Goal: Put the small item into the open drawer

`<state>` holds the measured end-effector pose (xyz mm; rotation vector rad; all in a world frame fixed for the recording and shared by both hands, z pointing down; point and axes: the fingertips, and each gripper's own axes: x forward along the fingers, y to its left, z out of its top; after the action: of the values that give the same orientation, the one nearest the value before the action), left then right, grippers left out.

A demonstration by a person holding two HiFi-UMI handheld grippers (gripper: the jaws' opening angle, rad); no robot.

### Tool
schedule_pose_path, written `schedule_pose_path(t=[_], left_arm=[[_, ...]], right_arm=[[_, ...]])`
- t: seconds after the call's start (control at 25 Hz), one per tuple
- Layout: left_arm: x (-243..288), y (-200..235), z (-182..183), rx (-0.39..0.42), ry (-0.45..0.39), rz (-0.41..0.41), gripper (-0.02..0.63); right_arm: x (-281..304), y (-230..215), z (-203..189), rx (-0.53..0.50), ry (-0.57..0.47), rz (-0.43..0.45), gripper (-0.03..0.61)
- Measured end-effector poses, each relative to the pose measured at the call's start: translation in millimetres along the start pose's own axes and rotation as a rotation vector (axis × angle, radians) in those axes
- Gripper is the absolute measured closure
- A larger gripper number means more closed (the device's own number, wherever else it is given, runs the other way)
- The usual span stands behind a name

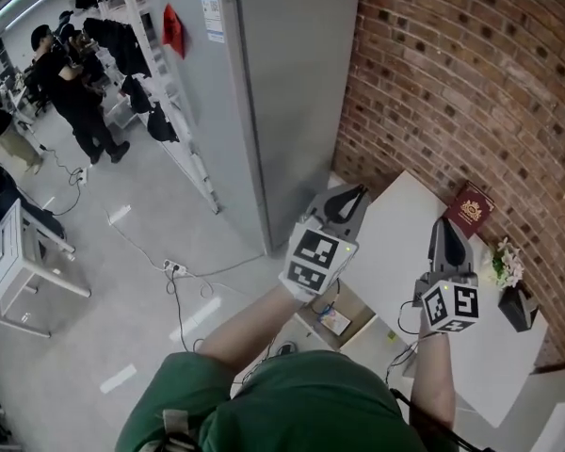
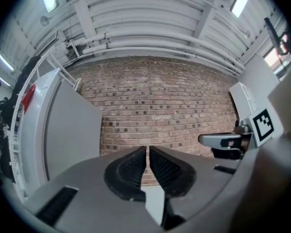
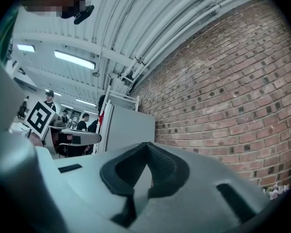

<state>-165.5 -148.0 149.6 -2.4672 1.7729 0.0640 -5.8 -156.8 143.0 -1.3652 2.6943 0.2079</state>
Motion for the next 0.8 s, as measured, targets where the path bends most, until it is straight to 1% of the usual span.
schedule_pose_path(t=[0.24,0.36,0.48,0.68,0.8], left_arm=[[-22.4,26.3,-1.1,-0.007,0.013,0.047,0.592],[-33.2,42.1,-3.0,-0.001,0.014,0.077,0.592],[-45.1,54.3,-8.6,-0.015,0.029,0.095,0.592],[-74.3,90.2,-17.1,-0.01,0.063,0.16,0.592],[-93.9,115.8,-18.0,-0.004,0.065,0.2,0.592]], right_arm=[[15.4,30.0,1.9,0.01,-0.003,0.05,0.577],[24.9,46.1,-1.3,0.018,0.002,0.076,0.577],[34.7,62.7,-6.7,0.028,0.007,0.104,0.577],[55.3,99.5,-15.0,0.057,0.016,0.157,0.577],[70.2,126.3,-17.4,0.078,0.01,0.193,0.577]])
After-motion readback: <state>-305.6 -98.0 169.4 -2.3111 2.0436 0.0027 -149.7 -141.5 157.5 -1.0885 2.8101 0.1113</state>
